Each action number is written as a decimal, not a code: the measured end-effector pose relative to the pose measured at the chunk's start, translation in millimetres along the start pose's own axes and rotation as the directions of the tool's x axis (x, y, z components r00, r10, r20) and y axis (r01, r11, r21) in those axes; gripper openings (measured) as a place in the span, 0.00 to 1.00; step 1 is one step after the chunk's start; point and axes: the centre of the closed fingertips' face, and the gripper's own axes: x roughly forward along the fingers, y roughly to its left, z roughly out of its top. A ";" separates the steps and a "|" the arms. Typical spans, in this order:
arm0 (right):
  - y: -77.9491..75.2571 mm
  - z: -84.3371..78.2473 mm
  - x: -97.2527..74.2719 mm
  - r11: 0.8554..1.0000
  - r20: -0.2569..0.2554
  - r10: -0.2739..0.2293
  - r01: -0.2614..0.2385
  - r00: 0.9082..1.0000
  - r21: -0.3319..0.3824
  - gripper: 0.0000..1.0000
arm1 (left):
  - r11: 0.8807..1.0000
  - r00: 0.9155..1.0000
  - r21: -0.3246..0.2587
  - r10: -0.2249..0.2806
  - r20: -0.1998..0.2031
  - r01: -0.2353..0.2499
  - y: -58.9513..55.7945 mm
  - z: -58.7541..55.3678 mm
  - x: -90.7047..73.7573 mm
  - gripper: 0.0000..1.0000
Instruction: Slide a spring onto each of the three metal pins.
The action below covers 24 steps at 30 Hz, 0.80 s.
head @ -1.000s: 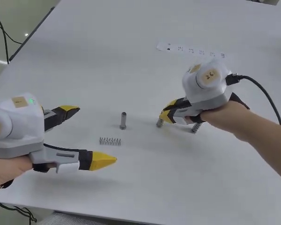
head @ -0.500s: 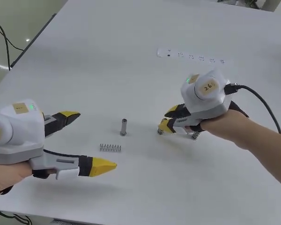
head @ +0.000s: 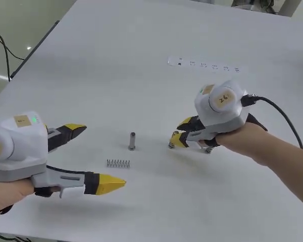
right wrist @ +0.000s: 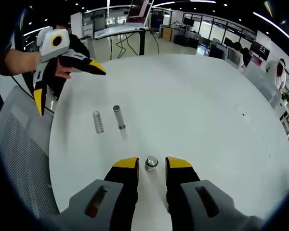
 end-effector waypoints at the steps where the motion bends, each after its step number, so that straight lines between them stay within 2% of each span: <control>1: -0.3 0.2 -0.4 1.000 0.001 -0.002 0.002 1.000 0.001 0.20 | 1.000 1.000 0.000 0.001 0.001 -0.001 0.1 0.3 0.0 0.98; 11: 2.5 1.4 -9.3 1.000 0.018 -0.008 0.008 1.000 -0.003 0.20 | 1.000 1.000 0.005 -0.004 0.002 0.004 -2.4 2.4 0.6 0.98; 24: 4.8 3.7 -29.3 0.997 0.087 -0.022 0.016 0.996 0.071 0.24 | 1.000 1.000 0.010 -0.006 -0.007 0.006 -4.1 -0.2 0.9 0.98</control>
